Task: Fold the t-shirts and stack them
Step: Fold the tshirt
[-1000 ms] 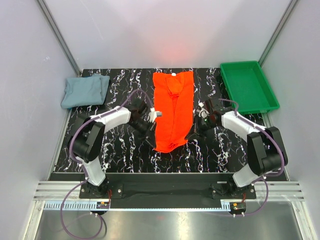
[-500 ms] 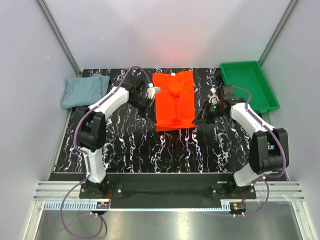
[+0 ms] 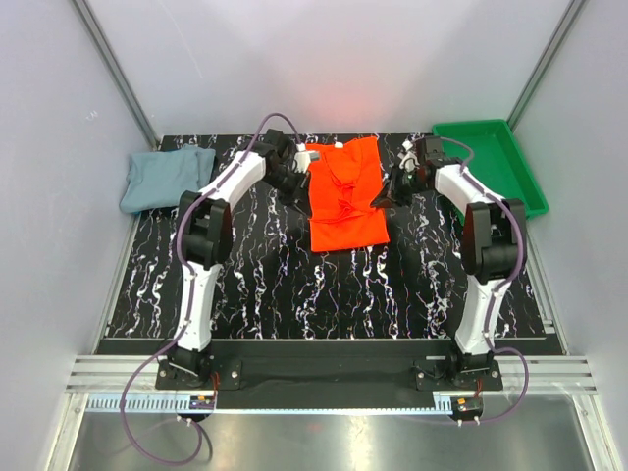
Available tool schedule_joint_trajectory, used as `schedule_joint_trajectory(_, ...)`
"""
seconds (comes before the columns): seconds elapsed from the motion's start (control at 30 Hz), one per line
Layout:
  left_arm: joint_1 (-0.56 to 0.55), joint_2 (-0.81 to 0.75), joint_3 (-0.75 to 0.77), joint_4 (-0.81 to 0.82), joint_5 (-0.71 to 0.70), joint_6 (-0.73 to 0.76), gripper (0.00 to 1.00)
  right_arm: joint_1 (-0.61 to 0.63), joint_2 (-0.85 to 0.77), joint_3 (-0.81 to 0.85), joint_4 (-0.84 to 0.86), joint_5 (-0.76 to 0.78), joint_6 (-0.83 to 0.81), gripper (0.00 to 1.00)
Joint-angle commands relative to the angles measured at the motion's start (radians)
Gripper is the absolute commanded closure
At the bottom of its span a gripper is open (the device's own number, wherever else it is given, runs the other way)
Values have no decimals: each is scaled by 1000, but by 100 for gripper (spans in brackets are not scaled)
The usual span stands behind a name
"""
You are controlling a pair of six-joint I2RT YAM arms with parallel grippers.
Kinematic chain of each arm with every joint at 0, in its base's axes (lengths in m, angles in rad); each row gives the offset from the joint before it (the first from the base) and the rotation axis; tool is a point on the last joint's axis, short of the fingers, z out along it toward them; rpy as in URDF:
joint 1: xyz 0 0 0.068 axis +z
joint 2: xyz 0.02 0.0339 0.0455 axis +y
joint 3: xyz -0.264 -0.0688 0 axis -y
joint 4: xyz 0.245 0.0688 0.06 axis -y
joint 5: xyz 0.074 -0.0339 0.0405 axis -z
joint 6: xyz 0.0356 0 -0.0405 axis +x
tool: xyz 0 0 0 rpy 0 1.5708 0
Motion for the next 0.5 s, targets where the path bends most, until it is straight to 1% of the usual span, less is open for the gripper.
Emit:
schedule_joint_trajectory(0.0, 12, 55, 113, 8, -30, 23, 100, -7, 65, 98, 8, 3, -39, 100)
schedule_joint_trajectory(0.03, 15, 70, 157, 11, -35, 21, 100, -6, 77, 109, 9, 3, -37, 100)
schedule_joint_trajectory(0.13, 23, 115, 226, 19, -51, 18, 100, -12, 119, 149, 20, 7, -37, 100)
schedule_joint_trajectory(0.23, 29, 139, 266, 32, -64, 12, 100, -16, 154, 187, 28, 22, -37, 100)
schedule_joint_trajectory(0.47, 38, 161, 294, 82, -93, -2, 100, -26, 213, 279, 45, 39, -36, 100)
